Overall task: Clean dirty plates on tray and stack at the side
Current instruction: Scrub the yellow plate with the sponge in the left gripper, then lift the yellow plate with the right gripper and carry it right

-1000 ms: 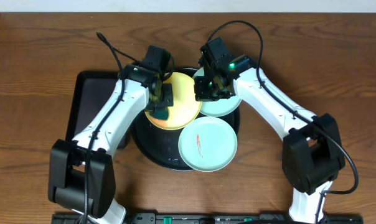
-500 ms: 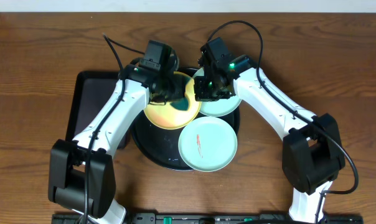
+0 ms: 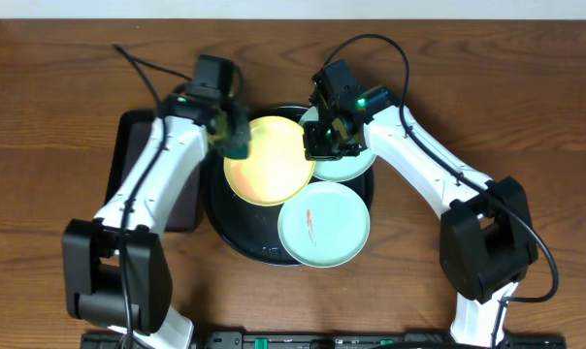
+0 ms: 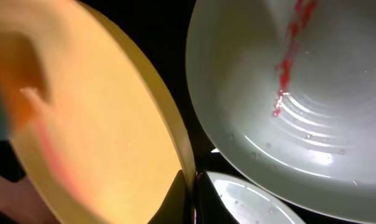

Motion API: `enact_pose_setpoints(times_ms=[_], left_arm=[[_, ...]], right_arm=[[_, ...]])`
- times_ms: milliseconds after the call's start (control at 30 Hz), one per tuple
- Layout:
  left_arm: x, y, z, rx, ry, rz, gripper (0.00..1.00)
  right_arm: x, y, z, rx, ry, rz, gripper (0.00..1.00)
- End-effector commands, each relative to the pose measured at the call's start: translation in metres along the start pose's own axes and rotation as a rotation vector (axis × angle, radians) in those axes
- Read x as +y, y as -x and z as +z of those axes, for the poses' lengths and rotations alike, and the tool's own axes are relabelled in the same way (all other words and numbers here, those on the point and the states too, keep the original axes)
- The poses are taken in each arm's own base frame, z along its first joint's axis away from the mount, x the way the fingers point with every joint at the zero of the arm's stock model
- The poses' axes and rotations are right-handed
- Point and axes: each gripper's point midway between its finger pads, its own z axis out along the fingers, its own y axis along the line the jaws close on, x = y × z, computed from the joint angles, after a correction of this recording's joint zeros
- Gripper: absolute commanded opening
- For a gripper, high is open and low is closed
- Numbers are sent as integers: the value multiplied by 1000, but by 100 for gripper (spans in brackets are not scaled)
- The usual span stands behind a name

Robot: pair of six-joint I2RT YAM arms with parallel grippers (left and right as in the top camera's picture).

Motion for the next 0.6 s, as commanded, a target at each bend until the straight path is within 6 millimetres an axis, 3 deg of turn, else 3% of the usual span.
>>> enact_pose_setpoints(times_ms=[0, 133, 267, 400, 567], left_arm=[[7, 28, -35, -87, 17, -25, 7], [11, 17, -49, -58, 29, -25, 8], [16, 5, -51, -12, 49, -31, 7], [19, 6, -50, -14, 52, -92, 7], [29, 13, -51, -35, 56, -168, 7]], right_arm=[[-5, 5, -6, -24, -27, -40, 1], [-17, 7, -9, -49, -113, -64, 1], [-29, 10, -20, -92, -231, -99, 1], [-32, 15, -40, -166, -342, -150, 1], [-21, 22, -73, -310, -485, -215, 1]])
